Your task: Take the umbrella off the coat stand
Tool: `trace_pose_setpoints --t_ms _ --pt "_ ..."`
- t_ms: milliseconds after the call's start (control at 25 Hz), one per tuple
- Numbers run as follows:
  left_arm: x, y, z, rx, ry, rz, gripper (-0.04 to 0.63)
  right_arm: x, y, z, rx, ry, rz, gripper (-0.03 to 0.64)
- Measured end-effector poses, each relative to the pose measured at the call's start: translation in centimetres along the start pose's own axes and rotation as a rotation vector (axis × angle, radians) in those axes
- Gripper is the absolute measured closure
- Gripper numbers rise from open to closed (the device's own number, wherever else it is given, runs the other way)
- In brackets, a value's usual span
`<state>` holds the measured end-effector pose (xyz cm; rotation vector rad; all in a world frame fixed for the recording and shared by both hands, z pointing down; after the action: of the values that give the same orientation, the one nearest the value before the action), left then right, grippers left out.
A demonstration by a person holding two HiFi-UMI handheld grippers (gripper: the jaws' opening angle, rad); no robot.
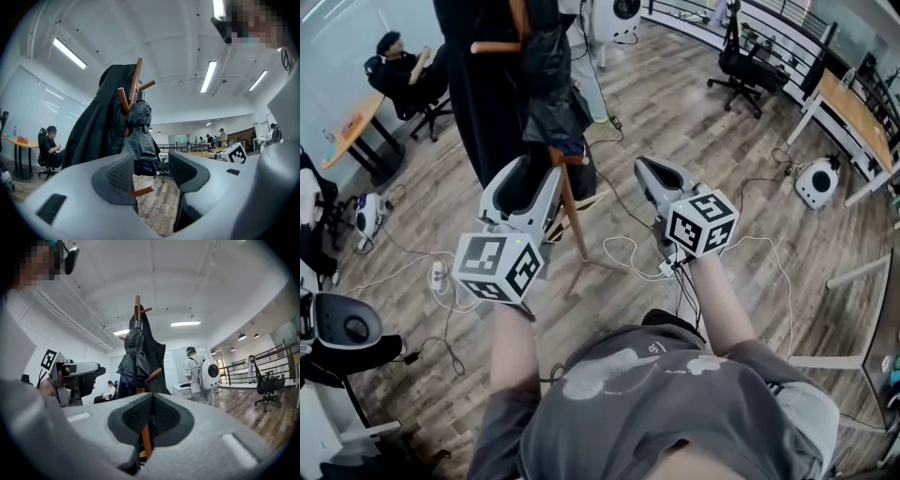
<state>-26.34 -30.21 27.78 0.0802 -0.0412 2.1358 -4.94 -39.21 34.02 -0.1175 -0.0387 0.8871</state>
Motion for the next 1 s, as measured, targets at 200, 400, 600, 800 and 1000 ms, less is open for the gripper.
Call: trace_pose_setpoints --t_ms 200,400,600,800,1000 --pt "-2.1 -0.2 -0.9 -0.021 0.012 -0.008 0.261 -1.6 -1.4 -0.7 0.014 -0.007 -0.043 0.618" --pt "-4.1 0.1 -1.7 -0.063 0.009 -0.114 0.230 -4.4 -2.8 -0.9 0.011 0.005 -0.131 0.618" --pt "-6.2 -0.1 -3.1 -0.099 0.013 -0.181 0.220 -6.3 -4.3 -1.4 0.001 0.005 -0.210 0.618" --pt "-10.2 0.6 -4.7 -0.097 0.032 -0.271 0.219 -9.0 -7.2 -2.7 -0.011 0.013 -0.283 0.618" --pt "-12.3 1.7 -5.5 -0.058 0.013 -0.351 0.219 -11.0 -8.7 -3.0 -0.030 0.012 -0.355 0.618"
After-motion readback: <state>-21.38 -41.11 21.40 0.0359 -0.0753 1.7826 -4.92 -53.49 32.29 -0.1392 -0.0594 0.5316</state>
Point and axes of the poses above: the fingertips, and each gripper's own axes: x backward along the fingers, y to its left, z out of its underside, the point moved 6 cm from there along x, backward along the fingers, and after that the axes turned 12 degrees about z, right-handed, at the moved point
